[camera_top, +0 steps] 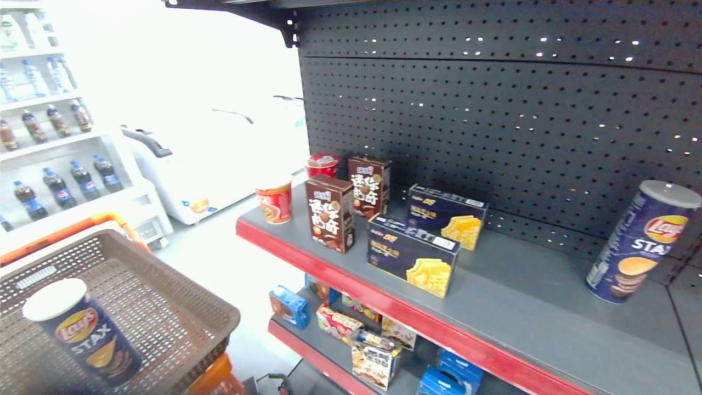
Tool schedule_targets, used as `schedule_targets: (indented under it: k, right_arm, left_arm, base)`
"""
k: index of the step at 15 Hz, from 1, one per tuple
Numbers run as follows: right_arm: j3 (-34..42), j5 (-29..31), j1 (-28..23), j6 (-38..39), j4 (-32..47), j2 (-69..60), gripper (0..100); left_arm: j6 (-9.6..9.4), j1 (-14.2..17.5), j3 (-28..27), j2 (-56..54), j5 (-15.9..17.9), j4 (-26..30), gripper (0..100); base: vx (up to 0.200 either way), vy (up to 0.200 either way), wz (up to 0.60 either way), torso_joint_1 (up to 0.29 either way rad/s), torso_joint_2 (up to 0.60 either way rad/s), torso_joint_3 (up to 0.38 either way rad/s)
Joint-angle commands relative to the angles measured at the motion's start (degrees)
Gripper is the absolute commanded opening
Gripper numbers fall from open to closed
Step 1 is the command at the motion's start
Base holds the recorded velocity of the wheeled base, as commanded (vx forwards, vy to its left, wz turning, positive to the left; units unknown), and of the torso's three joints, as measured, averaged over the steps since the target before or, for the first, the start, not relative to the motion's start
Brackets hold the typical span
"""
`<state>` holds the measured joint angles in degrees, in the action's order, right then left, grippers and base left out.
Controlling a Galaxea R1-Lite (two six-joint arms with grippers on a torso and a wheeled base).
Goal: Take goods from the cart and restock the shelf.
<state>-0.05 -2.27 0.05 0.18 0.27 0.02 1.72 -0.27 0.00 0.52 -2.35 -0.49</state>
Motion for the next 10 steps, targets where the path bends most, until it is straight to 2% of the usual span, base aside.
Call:
schedule_targets:
  k: [1, 6, 10]
  right_arm:
    - [-0.04, -0.02, 0.04, -0.01, 0.00, -0.02, 100]
    - [0.05, -0.02, 0.04, -0.01, -0.09, -0.02, 100]
    - [0.05, -0.02, 0.04, -0.01, -0.09, -0.02, 100]
  left_arm:
    - [0.04, 0.00, 0.00, 0.00, -0.02, -0.04, 100]
    - [0.04, 0.00, 0.00, 0.09, -0.02, 0.22, 100]
    - [0.04, 0.00, 0.00, 0.09, -0.02, 0.22, 100]
  base:
    - [0.000, 0.000, 0.60, -0.002, 0.00, 0.002]
    - [0.000, 0.000, 0.60, 0.000, 0.01, 0.000]
    - [0.000, 0.000, 0.00, 0.000, 0.00, 0.000]
